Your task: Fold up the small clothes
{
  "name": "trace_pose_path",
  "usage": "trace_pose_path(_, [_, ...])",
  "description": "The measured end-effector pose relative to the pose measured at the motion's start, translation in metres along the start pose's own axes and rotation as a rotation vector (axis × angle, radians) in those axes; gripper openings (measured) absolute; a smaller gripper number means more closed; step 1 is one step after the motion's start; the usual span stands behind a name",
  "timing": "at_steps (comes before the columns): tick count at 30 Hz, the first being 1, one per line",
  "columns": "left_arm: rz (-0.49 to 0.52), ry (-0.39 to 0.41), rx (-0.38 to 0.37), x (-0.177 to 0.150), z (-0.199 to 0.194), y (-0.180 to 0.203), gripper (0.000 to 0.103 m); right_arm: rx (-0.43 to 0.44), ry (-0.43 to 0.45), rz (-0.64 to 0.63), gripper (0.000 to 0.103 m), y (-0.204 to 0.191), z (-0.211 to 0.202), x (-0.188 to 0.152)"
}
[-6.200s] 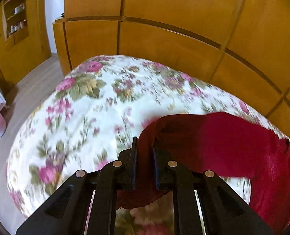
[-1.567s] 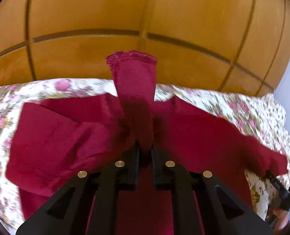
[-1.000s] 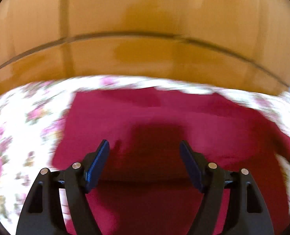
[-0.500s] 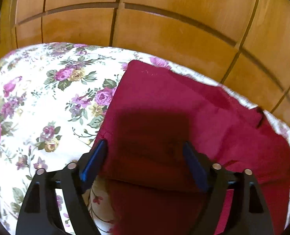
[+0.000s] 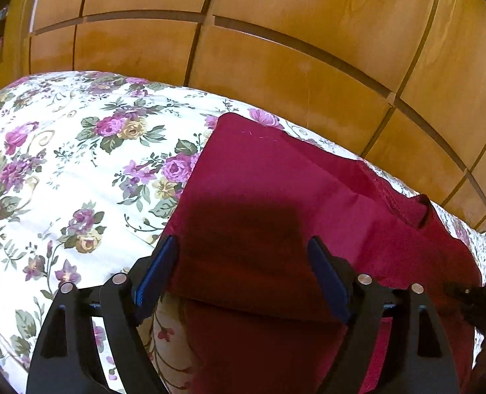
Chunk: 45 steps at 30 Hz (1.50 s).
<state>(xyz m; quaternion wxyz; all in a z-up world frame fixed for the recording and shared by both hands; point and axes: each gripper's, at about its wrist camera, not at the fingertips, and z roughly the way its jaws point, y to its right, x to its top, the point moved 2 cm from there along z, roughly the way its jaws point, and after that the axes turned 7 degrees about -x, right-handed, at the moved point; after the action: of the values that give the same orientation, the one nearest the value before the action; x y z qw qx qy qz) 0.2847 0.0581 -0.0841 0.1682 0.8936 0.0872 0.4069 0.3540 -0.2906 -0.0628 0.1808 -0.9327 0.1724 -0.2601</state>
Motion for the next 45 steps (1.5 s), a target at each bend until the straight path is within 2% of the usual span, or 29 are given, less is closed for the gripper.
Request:
trace_pose_path(2, [0.006, -0.017, 0.01, -0.001, 0.005, 0.001, 0.08, -0.046, 0.104, -0.075, 0.004, -0.015, -0.004, 0.019])
trace_pose_path(4, [0.027, -0.037, 0.036, -0.002, 0.011, 0.005, 0.08, -0.118, 0.125, -0.125, 0.004, -0.026, 0.008, 0.025])
trace_pose_path(6, [0.058, -0.053, 0.07, -0.003, 0.017, 0.01, 0.08, -0.189, 0.105, -0.145, 0.005, -0.026, 0.036, 0.033])
trace_pose_path(7, [0.066, -0.058, 0.076, -0.004, 0.018, 0.011, 0.08, -0.186, 0.095, -0.131, 0.004, -0.023, 0.045, 0.033])
trace_pose_path(9, [0.072, -0.068, 0.078, -0.004, 0.02, 0.012, 0.082, -0.113, 0.107, -0.061, 0.008, -0.014, 0.06, 0.045])
trace_pose_path(10, [0.072, -0.069, 0.072, -0.004, 0.021, 0.012, 0.084, -0.065, 0.104, -0.027, 0.012, -0.014, 0.064, 0.054])
trace_pose_path(11, [0.071, -0.07, 0.068, -0.004, 0.021, 0.012, 0.085, -0.023, 0.094, 0.003, 0.023, -0.014, 0.067, 0.062])
trace_pose_path(12, [0.072, -0.07, 0.066, -0.004, 0.021, 0.011, 0.086, 0.003, 0.094, 0.024, 0.038, -0.014, 0.066, 0.067])
trace_pose_path(14, [0.076, -0.07, 0.053, -0.004, 0.02, 0.013, 0.09, 0.032, 0.162, 0.056, 0.056, -0.013, 0.055, 0.078])
trace_pose_path(15, [0.076, -0.07, 0.048, -0.004, 0.02, 0.013, 0.092, 0.036, 0.19, 0.06, 0.059, -0.012, 0.051, 0.079])
trace_pose_path(18, [0.078, -0.069, 0.045, -0.003, 0.018, 0.014, 0.093, 0.02, 0.218, 0.111, 0.059, -0.001, 0.048, 0.085])
trace_pose_path(22, [0.076, -0.059, 0.047, -0.004, 0.009, 0.016, 0.093, -0.023, 0.228, 0.292, 0.059, 0.048, 0.052, 0.103])
trace_pose_path(27, [0.124, -0.096, 0.066, -0.018, -0.008, 0.023, 0.096, -0.076, 0.311, 0.563, 0.058, 0.123, 0.057, 0.146])
trace_pose_path(29, [0.114, -0.12, 0.043, -0.026, -0.012, 0.02, 0.096, -0.095, 0.348, 0.65, 0.058, 0.146, 0.06, 0.167])
trace_pose_path(33, [0.071, -0.138, 0.026, -0.029, -0.011, 0.011, 0.096, -0.121, 0.424, 0.78, 0.061, 0.169, 0.073, 0.204])
trace_pose_path(35, [0.085, -0.154, 0.037, -0.031, -0.008, 0.013, 0.096, -0.091, 0.462, 0.849, 0.061, 0.178, 0.087, 0.226])
trace_pose_path(37, [0.099, -0.162, 0.042, -0.032, -0.006, 0.014, 0.097, -0.072, 0.504, 0.917, 0.053, 0.186, 0.105, 0.251])
trace_pose_path(38, [0.102, -0.166, 0.043, -0.033, -0.004, 0.015, 0.097, -0.073, 0.506, 0.929, 0.04, 0.188, 0.112, 0.26])
trace_pose_path(39, [0.103, -0.166, 0.045, -0.034, -0.004, 0.015, 0.098, -0.07, 0.492, 0.944, 0.02, 0.187, 0.125, 0.276])
trace_pose_path(40, [0.104, -0.166, 0.045, -0.034, -0.004, 0.015, 0.098, -0.048, 0.477, 0.959, 0.007, 0.19, 0.136, 0.29])
trace_pose_path(42, [0.1, -0.165, 0.039, -0.033, -0.003, 0.015, 0.098, -0.033, 0.506, 0.964, 0.006, 0.183, 0.146, 0.312])
trace_pose_path(45, [0.1, -0.165, 0.036, -0.033, -0.003, 0.014, 0.098, -0.105, 0.578, 0.892, 0.005, 0.165, 0.157, 0.353])
